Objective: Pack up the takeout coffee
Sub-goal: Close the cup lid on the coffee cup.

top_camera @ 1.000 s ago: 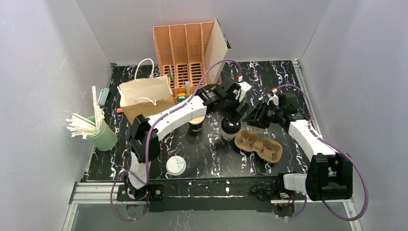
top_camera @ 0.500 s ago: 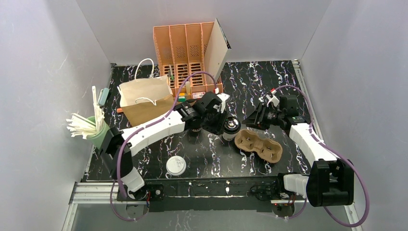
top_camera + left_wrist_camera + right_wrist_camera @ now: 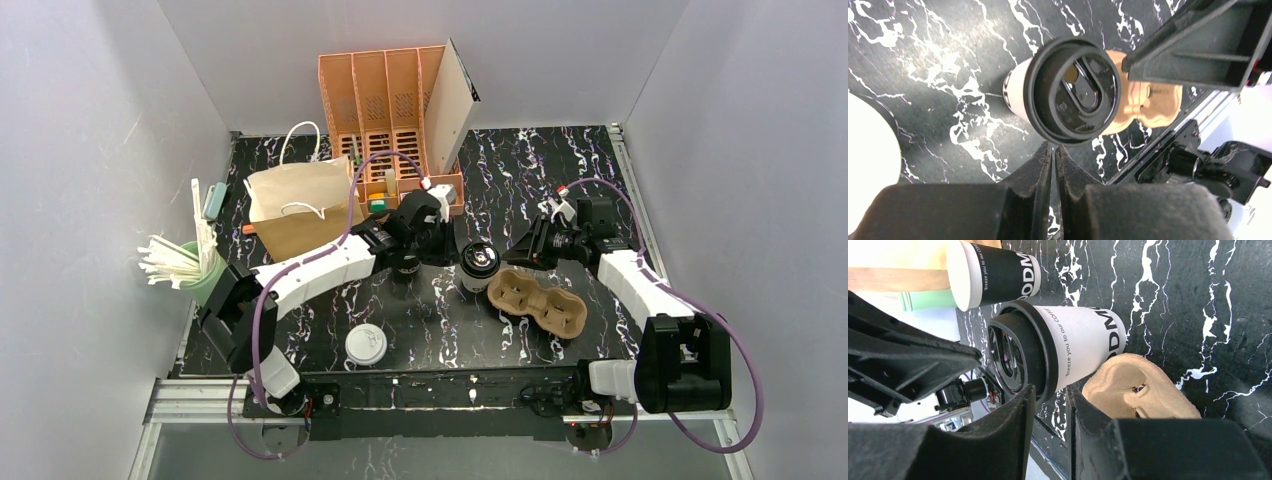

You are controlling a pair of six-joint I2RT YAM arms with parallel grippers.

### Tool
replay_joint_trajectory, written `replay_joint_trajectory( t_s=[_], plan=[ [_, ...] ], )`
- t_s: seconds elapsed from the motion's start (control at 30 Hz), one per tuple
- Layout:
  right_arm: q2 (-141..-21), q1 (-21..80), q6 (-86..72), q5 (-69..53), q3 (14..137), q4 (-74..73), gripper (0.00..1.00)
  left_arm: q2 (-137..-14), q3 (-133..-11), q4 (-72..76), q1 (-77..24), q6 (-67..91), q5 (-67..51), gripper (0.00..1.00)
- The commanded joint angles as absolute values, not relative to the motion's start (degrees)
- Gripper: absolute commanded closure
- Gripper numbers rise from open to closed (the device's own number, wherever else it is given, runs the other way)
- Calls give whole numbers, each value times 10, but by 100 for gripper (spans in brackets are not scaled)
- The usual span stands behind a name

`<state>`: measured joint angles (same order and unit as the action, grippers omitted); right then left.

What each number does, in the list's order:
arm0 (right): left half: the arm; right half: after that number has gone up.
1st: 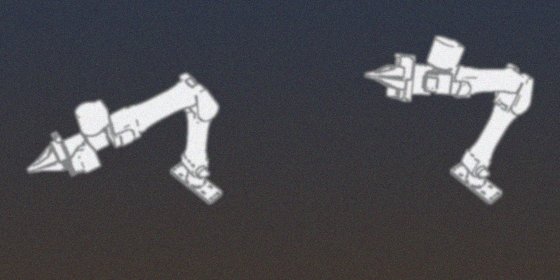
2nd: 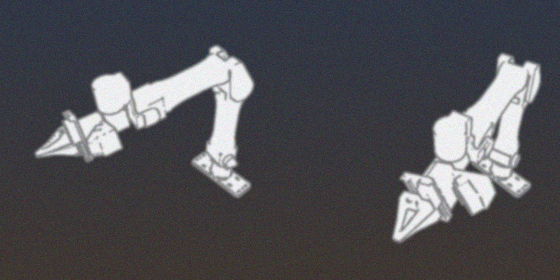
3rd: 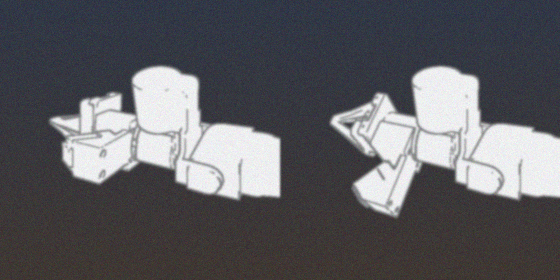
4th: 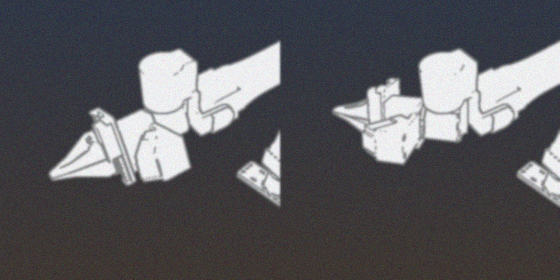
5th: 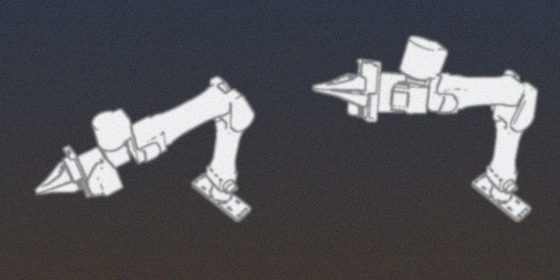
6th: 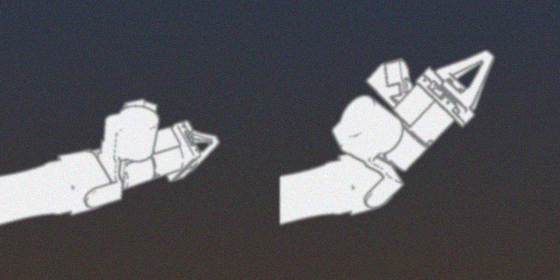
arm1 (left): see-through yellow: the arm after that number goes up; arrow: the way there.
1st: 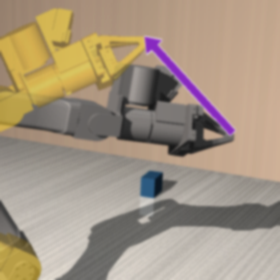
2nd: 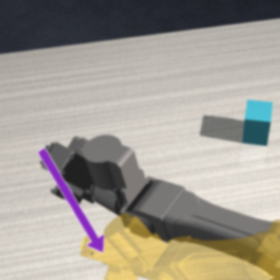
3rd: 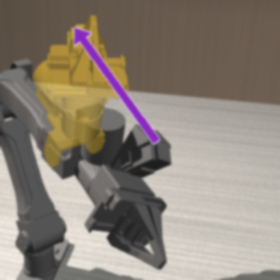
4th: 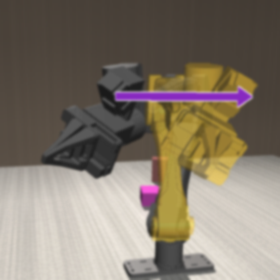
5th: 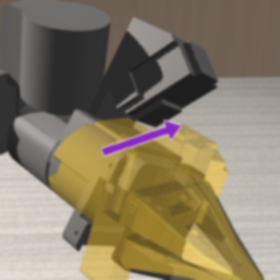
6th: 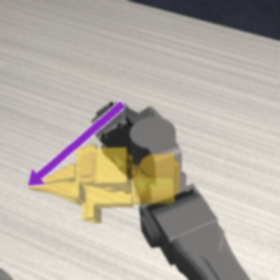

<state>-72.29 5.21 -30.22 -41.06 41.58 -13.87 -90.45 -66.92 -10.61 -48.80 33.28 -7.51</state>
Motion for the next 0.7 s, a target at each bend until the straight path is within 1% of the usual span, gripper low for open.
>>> replay_joint_trajectory(
  t_s=[0.0, 0.4, 0.67],
  plan=[
    [-731, 51, -295, -432, 437, -117, 64, -910, -675, -63, -469, 343, -98, 94],
    [-740, 63, -299, -442, 423, -123, 67, -958, -694, -64, -451, 333, -121, 94],
    [-706, 77, -325, -440, 393, -124, 69, -996, -735, -64, -450, 318, -121, 94]
  ],
)
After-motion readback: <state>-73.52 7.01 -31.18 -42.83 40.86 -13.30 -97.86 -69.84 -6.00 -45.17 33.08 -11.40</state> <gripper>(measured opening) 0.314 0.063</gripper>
